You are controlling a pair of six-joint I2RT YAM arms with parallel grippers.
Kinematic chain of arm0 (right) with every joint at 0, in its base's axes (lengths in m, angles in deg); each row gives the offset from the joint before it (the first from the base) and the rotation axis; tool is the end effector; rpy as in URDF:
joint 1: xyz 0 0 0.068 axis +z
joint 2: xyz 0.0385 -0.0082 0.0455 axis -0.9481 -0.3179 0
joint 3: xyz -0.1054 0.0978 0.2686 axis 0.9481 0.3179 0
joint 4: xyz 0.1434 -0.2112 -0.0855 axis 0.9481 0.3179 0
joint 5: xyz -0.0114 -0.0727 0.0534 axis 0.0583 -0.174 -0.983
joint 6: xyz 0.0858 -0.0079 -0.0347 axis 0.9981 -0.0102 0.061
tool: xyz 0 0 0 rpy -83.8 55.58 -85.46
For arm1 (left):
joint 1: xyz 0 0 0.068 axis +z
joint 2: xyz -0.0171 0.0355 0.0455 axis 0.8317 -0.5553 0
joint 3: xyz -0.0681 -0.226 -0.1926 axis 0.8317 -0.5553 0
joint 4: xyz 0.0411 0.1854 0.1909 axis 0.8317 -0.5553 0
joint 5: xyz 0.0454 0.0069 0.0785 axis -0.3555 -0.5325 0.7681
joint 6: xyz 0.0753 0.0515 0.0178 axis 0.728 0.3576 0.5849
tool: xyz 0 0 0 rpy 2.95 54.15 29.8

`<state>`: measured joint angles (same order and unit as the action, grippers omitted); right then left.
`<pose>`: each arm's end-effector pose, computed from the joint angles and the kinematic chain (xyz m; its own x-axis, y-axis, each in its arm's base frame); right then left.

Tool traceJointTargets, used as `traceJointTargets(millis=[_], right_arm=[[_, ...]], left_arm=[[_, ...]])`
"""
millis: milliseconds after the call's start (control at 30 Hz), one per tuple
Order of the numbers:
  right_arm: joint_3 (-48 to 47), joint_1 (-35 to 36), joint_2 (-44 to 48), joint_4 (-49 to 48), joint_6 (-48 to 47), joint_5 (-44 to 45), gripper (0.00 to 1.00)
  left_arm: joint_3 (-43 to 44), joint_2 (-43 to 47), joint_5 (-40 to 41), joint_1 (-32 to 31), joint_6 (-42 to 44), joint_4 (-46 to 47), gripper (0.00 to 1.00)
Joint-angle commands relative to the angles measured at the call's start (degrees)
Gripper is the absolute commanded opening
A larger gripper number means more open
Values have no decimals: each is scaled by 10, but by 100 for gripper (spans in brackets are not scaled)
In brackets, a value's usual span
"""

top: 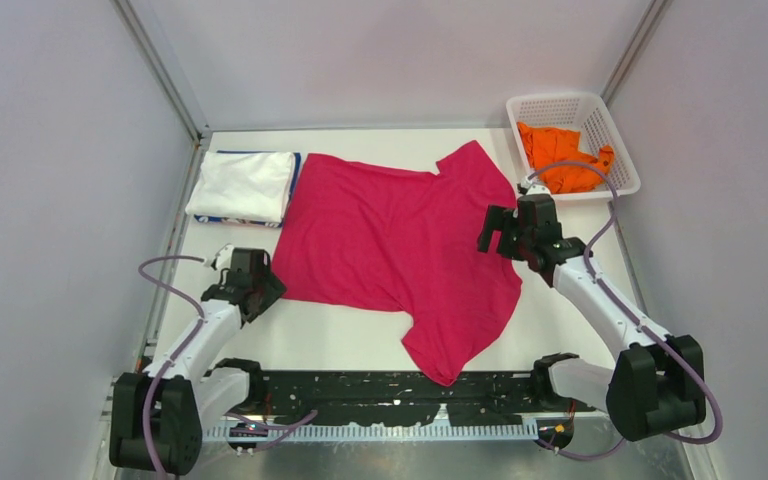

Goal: Fold and stack the t-shirts
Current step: Grab the side of the flattened tshirt closest away from the robot with both arms

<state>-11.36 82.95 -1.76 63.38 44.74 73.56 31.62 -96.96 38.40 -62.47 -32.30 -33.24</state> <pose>0.2689 0.0502 0.2347 -0.6850 0.2170 -0.6954 0.0830 0.9716 0.2214 0.1851 0.0007 0.1471 -0.5410 -0.6755 -0.5010 -0.6561 0.7117 -0.2511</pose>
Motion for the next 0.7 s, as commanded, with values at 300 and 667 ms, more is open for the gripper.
traceJointTargets(millis=[300,667], right_arm=[[13,59,49,61,-19,37,95],[-16,279,54,179,-87,-92,97]], left_arm=[[19,-121,-12,20,-12,124,7],[-5,-68,0,20,14,116,0]])
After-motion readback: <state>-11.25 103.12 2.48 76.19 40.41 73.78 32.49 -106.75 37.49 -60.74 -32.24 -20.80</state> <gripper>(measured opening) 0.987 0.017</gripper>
